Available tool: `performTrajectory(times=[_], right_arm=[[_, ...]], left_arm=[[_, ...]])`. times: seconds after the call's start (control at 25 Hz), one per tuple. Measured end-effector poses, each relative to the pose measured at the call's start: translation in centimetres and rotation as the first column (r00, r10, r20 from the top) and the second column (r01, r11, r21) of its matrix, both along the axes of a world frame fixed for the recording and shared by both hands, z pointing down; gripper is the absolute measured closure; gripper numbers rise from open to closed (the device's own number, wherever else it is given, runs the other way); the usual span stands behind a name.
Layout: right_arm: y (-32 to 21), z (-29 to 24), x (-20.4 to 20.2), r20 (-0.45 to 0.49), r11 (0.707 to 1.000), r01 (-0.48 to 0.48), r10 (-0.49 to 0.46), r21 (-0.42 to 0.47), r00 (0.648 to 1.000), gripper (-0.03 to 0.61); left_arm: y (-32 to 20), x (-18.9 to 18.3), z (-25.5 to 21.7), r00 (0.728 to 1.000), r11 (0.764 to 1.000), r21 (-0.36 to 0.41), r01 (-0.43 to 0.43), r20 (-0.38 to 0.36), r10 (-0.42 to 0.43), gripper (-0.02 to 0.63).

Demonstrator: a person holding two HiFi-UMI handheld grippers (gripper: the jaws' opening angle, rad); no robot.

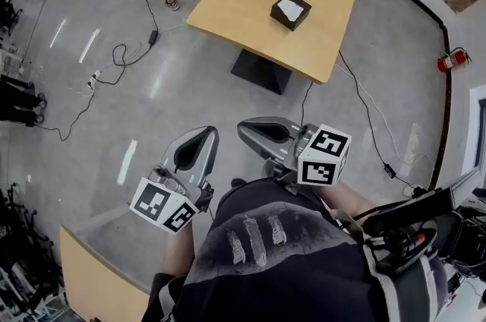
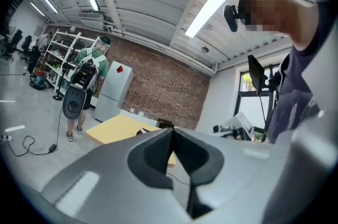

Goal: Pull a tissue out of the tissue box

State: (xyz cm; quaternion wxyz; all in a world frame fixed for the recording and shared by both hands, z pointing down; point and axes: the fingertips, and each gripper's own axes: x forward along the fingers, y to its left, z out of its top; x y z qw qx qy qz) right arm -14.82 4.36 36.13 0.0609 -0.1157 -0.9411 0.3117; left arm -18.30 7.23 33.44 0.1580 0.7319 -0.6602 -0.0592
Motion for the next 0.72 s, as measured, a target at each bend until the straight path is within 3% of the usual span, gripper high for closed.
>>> performTrajectory(times=[0.32, 0.52, 0.72], right_arm=[[-9.5, 0.6, 0.9, 0.028, 0.995, 0.022, -0.020, -0.097, 0.999, 0.580], [-14.9, 1.0, 2.5, 0.033, 0.994, 0.013, -0.009, -0.112, 0.999, 0.580], [-19.1, 1.0, 3.9, 0.040, 0.994, -0.014, 0.018, -0.104, 0.999, 0.580]], left_arm=[[-9.8, 1.5, 1.0, 0.999, 0.998, -0.063, -0.016, -0.048, 0.013, 0.612], [-15.5, 2.8, 1.7, 0.998, 0.992, -0.112, -0.050, -0.031, 0.047, 0.612], [-20.2, 3.7, 1.3, 0.996, 0.990, -0.110, -0.083, -0.032, 0.080, 0.612]])
